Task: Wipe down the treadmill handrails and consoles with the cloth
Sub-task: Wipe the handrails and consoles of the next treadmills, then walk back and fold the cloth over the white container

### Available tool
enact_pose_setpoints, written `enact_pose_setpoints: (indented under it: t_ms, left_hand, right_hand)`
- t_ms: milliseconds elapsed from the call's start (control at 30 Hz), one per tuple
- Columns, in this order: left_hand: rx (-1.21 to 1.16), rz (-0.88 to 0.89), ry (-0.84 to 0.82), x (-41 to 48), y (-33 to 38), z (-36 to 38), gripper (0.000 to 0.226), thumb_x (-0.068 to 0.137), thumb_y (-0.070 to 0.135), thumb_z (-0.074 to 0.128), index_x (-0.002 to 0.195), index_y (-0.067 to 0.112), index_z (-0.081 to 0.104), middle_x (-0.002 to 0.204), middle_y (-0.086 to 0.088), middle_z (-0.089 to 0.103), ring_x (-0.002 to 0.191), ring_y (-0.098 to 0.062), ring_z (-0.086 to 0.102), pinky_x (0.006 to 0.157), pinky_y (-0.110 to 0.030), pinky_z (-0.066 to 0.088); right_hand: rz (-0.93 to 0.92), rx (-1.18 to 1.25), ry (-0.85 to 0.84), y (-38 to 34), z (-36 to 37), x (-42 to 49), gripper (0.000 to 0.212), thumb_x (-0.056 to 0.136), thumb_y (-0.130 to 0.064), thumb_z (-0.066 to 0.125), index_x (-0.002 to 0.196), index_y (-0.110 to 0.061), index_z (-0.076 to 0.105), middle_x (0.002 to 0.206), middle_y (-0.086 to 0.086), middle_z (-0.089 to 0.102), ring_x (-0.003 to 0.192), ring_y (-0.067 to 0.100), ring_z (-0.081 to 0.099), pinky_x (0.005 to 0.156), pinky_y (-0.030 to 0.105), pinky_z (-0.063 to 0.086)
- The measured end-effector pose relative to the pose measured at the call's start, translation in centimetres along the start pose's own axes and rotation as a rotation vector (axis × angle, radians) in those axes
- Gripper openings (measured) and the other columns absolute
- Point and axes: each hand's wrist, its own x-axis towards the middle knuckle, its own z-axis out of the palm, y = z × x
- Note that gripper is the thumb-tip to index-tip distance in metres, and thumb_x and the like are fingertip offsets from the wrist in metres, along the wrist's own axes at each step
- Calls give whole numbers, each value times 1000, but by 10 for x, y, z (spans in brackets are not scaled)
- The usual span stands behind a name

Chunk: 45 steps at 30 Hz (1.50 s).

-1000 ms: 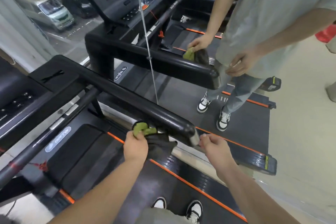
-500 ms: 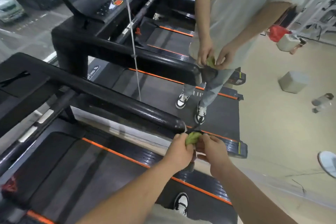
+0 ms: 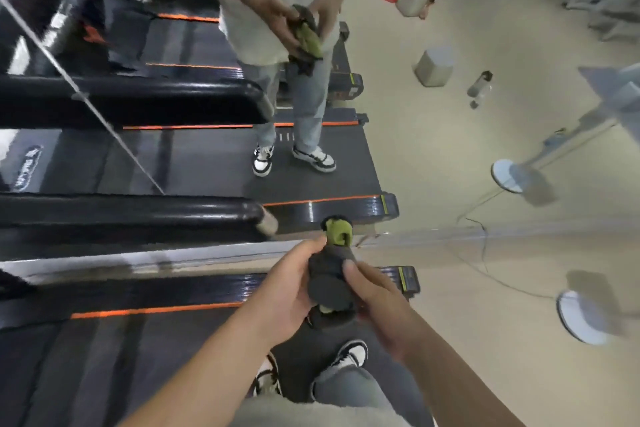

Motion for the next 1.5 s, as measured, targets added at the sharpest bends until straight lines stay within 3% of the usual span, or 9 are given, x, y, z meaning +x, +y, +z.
enact_pose_setpoints:
  t_ms: [267, 467, 567, 700, 900, 1100, 1200, 1300, 1500]
  left_hand:
    - [423, -36, -224, 32, -60, 93, 52, 81, -7, 65, 127, 17, 66, 122, -18, 72, 108, -31, 70, 95, -50, 55]
    - [907, -23, -353, 65, -146, 219, 34, 75, 42, 88, 99, 29, 67, 104, 0, 74, 99, -16, 70, 83, -34, 54]
    - [1092, 20, -418, 86, -188, 279, 37, 72, 58, 84, 78, 29, 60, 94, -2, 66, 93, -19, 64, 89, -36, 51]
    - [1283, 162, -493, 110, -239, 359, 33, 88, 35, 75, 65, 31, 52, 81, 8, 57, 71, -1, 53, 70, -23, 40]
    - [1473, 266, -764, 134, -287, 471, 31, 97, 38, 60, 79, 19, 43, 63, 13, 43, 61, -7, 42, 62, -25, 39]
    - [1478, 217, -1020, 156, -320, 581, 28, 96, 37, 63, 83, 19, 47, 64, 12, 48, 58, -7, 46, 58, -21, 39]
    - [1472, 185, -1128, 177, -333, 629, 27, 96, 39, 64, 80, 25, 48, 66, 13, 52, 64, -6, 50, 67, -26, 43]
    - [1437, 136, -1190, 204, -343, 680, 31, 95, 43, 67, 82, 20, 50, 70, 5, 53, 66, -11, 51, 66, -31, 44]
    - [1476, 149, -1348, 240, -364, 776, 32, 94, 43, 68, 83, 19, 50, 68, 3, 52, 62, -9, 50, 61, -25, 44]
  right_hand:
    - [-80, 418, 332, 17, -111, -55, 50, 99, -47, 61, 124, -5, 72, 127, 24, 69, 126, 42, 61, 115, 57, 42]
    - [-97, 677, 435, 38, -235, -126, 38, 105, -22, 44, 107, 5, 71, 96, 19, 76, 78, 23, 75, 59, 26, 58]
    - [-66, 726, 558, 59, -299, -156, 50, 108, -36, 44, 110, 4, 73, 102, 22, 76, 81, 27, 76, 59, 27, 58]
    - [-67, 530, 790, 87, -373, -193, 47, 104, -51, 50, 114, -13, 75, 106, 10, 78, 99, 25, 75, 84, 40, 61]
    - [-37, 407, 1018, 108, -459, -240, 42, 92, -61, 65, 100, -20, 67, 95, 4, 76, 81, 31, 75, 57, 37, 61]
    - [-121, 306, 896, 99, -543, -258, 30, 106, -25, 50, 101, -44, 73, 102, -30, 68, 102, -9, 65, 84, 14, 54]
    - [-113, 233, 835, 115, -595, -259, 28, 96, -11, 54, 91, -30, 75, 99, -16, 68, 107, 14, 65, 103, 45, 51]
    - [-169, 401, 1011, 84, -623, -278, 24, 83, -26, 63, 94, -6, 57, 93, 0, 63, 96, 17, 58, 90, 41, 41]
    - [23, 50, 1163, 70, -689, -298, 27, 81, -24, 76, 83, -24, 49, 85, -5, 62, 77, 13, 54, 68, 33, 44]
